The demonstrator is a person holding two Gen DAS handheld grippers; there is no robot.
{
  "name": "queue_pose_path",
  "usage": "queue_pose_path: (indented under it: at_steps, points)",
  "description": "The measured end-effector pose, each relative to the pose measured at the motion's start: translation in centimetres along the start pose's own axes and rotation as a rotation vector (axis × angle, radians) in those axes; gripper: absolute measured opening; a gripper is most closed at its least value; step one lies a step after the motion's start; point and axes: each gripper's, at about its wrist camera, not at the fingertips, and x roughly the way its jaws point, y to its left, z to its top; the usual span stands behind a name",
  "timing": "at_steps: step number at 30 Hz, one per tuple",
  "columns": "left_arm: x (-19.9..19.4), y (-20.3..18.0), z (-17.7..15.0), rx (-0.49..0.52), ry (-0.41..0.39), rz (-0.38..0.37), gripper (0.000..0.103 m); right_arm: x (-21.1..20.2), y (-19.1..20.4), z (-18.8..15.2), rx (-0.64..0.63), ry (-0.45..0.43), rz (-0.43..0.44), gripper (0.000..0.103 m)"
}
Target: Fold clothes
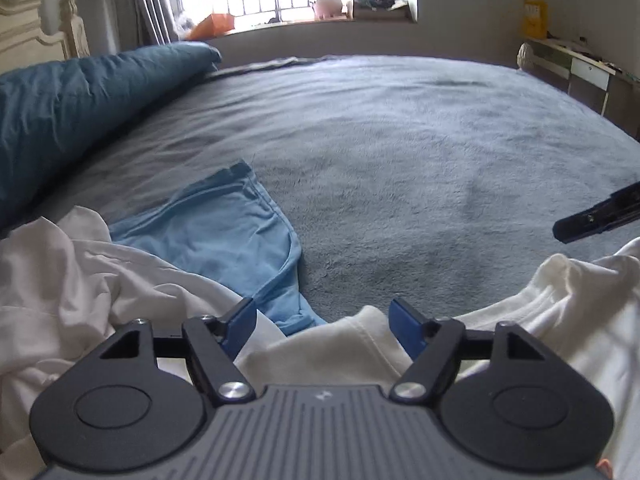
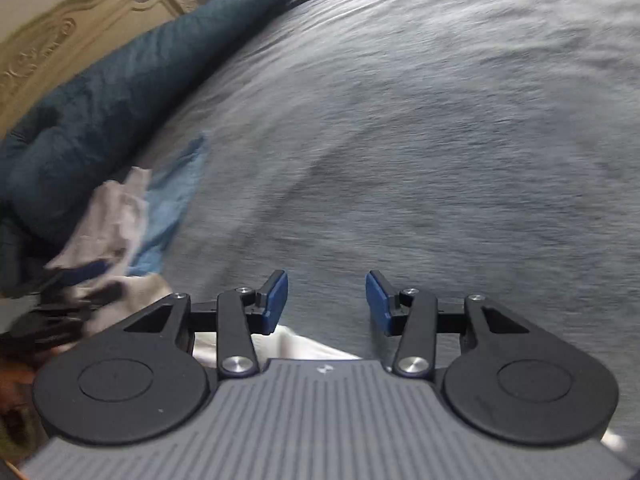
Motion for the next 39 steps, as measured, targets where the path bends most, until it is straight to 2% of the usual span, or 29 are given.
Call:
queue_pose_path:
  at_steps: [2,6,7,8,10,12,13,16,19,21,24,27,29,30,31,32,34,36,37,39]
  points:
    - [1.7,0.7,0.4,-0.019,0.063,-0.038,0.074,0.5,1.2,-0.1,0.009,0.055,0.033,0.043]
    - [3.1,0.8,0.3,0.008,0.108,-0.071,0.065,2.5,3.8,-0.4,-0.106,0.166,-0.025,0.043]
    - [3.0,0.8,0.2,0.026,0.112,-0.074,0.06,2.6,4.5,-0.6,-0.154,0.181,-0.054,0.039]
    - [2.7,0.8,0.0,0.04,0.108,-0.076,0.057,2.7,5.2,-0.8,-0.203,0.194,-0.087,0.026]
    - [2.0,0.8,-0.2,0.057,0.089,-0.072,0.041,2.9,6.6,-1.5,-0.295,0.215,-0.143,0.018]
    - [1.3,0.9,-0.4,0.055,0.064,-0.069,0.03,2.7,7.7,-2.1,-0.364,0.234,-0.16,0.01]
    - [0.9,0.9,-0.3,0.053,0.052,-0.069,0.02,2.5,8.3,-2.5,-0.402,0.224,-0.18,0.009]
    - [-1.1,0.0,-0.3,0.08,-0.046,-0.015,0.004,1.4,10.3,-3.5,-0.521,0.129,-0.261,0.007]
    - [-2.4,-1.4,-0.5,0.103,-0.164,0.072,0.004,0.4,12.7,-5.2,-0.674,-0.075,-0.371,0.006]
    - [-1.5,-2.6,-1.2,0.143,-0.183,0.126,0.004,1.4,13.3,-6.8,-0.768,-0.169,-0.458,0.006]
    - [0.4,-3.8,-2.4,0.183,-0.175,0.195,0.004,4.6,12.4,-9.2,-0.906,-0.212,-0.574,0.006]
    - [2.0,-4.0,-3.6,0.206,-0.159,0.235,0.012,6.3,10.2,-9.4,-0.819,-0.21,-0.577,0.008]
    - [2.0,-4.0,-3.4,0.211,-0.159,0.232,0.016,5.8,9.6,-8.5,-0.744,-0.221,-0.535,0.01]
    - [1.9,-3.9,-3.0,0.199,-0.153,0.222,0.027,5.2,9.2,-7.7,-0.68,-0.221,-0.495,0.011]
    - [1.7,-3.7,-2.6,0.188,-0.147,0.211,0.043,4.6,8.7,-6.8,-0.616,-0.22,-0.456,0.014]
    - [1.5,-3.6,-2.2,0.169,-0.145,0.204,0.05,3.9,7.8,-5.9,-0.524,-0.22,-0.403,0.023]
    - [0.3,-3.1,-1.4,0.118,-0.158,0.219,0.064,1.7,5.3,-3.9,-0.284,-0.225,-0.277,0.034]
    - [-0.9,-2.4,-0.7,0.064,-0.17,0.239,0.071,-1.1,2.8,-2.6,-0.052,-0.286,-0.181,0.037]
    - [-1.4,-2.1,-0.4,0.035,-0.17,0.244,0.071,-2.6,1.5,-2.3,0.057,-0.329,-0.141,0.041]
    - [-2.7,-1.8,0.1,-0.014,-0.165,0.246,0.071,-5.9,-0.6,-2.5,0.235,-0.4,-0.081,0.041]
